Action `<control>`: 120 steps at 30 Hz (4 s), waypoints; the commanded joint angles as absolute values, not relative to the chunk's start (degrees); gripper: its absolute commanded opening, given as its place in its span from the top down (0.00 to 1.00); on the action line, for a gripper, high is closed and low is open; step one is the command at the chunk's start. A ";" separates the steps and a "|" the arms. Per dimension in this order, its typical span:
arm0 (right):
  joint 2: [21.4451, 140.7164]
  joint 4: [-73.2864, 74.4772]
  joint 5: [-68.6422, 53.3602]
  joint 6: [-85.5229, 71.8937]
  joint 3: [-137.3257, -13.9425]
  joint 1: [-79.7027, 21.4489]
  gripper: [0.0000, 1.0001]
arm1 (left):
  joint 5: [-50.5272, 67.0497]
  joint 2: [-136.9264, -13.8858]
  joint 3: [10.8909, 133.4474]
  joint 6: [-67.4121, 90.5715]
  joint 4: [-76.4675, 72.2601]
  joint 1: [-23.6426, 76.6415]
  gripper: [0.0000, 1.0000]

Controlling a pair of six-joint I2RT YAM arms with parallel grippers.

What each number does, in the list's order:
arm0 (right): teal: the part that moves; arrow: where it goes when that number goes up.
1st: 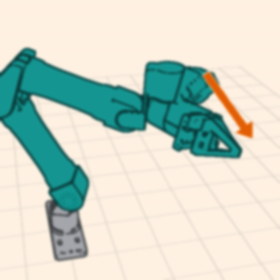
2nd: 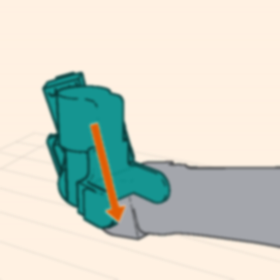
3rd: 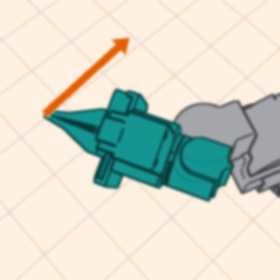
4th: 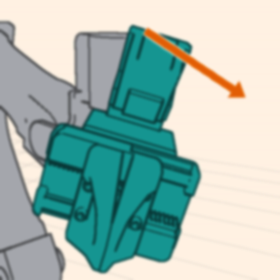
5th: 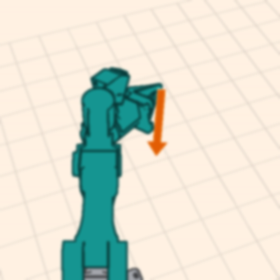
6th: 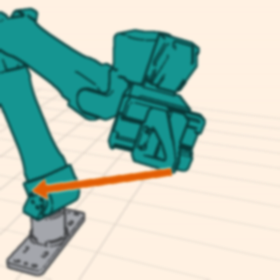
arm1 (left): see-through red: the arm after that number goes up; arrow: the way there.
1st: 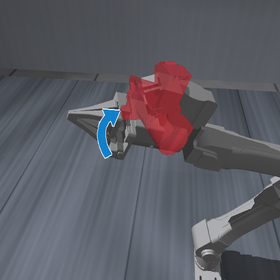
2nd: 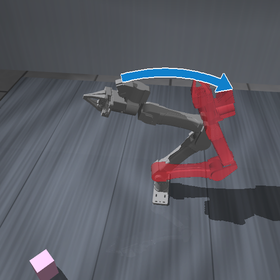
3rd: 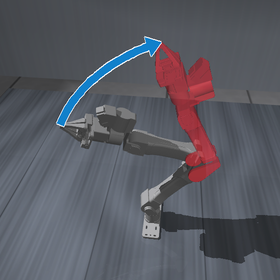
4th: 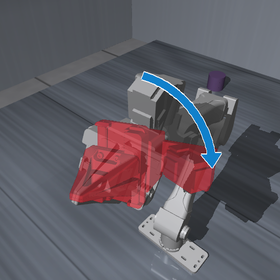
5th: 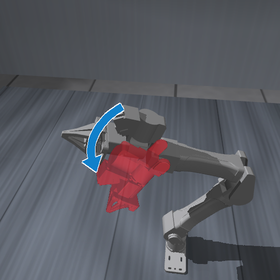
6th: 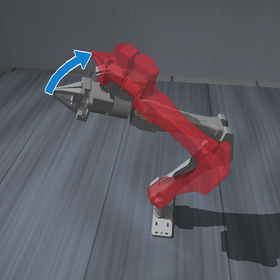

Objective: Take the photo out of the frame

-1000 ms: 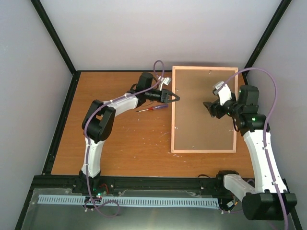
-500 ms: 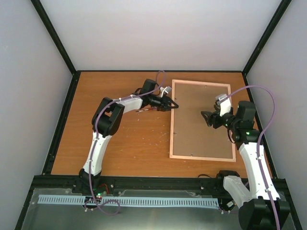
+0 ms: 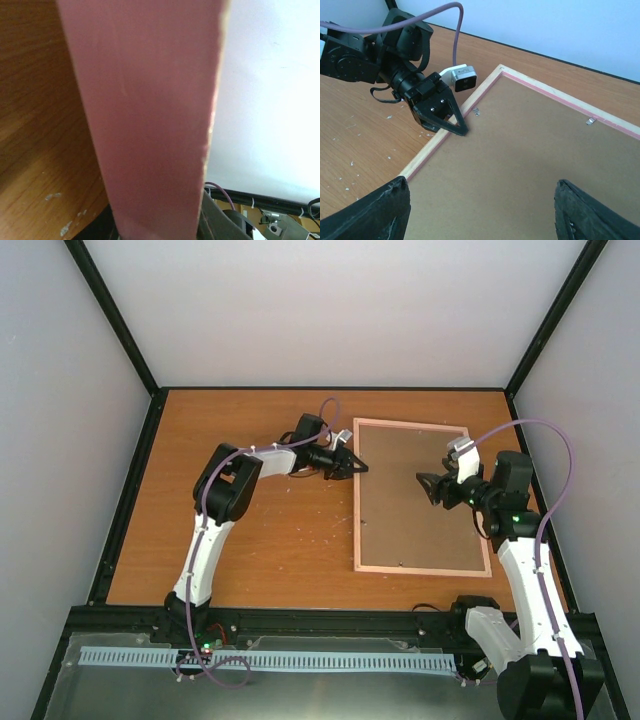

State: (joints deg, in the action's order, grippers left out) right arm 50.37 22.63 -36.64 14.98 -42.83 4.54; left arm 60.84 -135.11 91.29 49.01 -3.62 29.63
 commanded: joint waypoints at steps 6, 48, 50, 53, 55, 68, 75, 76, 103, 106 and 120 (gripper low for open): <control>50.10 20.66 -37.79 15.32 -42.08 4.94 0.24 | 47.75 -135.61 90.31 44.62 -8.52 29.84 0.77; 50.94 21.88 -39.55 17.81 -42.33 4.99 0.24 | 17.73 -130.06 99.91 31.28 23.12 36.19 0.41; 50.89 21.88 -39.68 17.91 -42.33 5.01 0.23 | 16.37 -127.28 97.90 30.25 23.65 36.18 0.40; 51.05 22.05 -40.27 18.52 -42.36 5.01 0.23 | 15.74 -120.98 93.21 26.71 21.55 36.21 0.35; 51.21 22.33 -40.62 18.98 -42.53 5.01 0.23 | 13.56 -116.56 89.74 23.29 19.81 36.10 0.32; 50.54 23.73 -43.37 21.28 -42.54 4.93 0.22 | 3.34 -97.58 71.56 9.02 11.47 31.74 0.00; 49.74 24.33 -44.42 21.57 -42.93 4.79 0.21 | -2.70 -87.91 67.30 7.85 6.25 30.37 0.00; 49.48 24.41 -44.58 21.73 -42.83 4.78 0.21 | -10.68 -87.35 67.20 11.19 6.36 30.00 0.00; 51.91 27.79 -48.10 25.33 -43.06 2.47 0.20 | 4.26 -117.19 82.60 -8.79 19.93 32.85 0.32; 51.95 28.15 -48.48 25.98 -43.27 2.46 0.20 | 0.99 -116.99 82.75 -9.21 19.50 32.95 0.35; 52.63 29.89 -49.77 27.61 -43.73 2.46 0.20 | 0.86 -123.10 94.53 -11.43 28.63 32.43 0.34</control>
State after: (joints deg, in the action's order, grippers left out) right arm 52.80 29.41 -48.71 26.76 -42.59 2.85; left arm 2.42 -117.73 87.50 -10.20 23.73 32.80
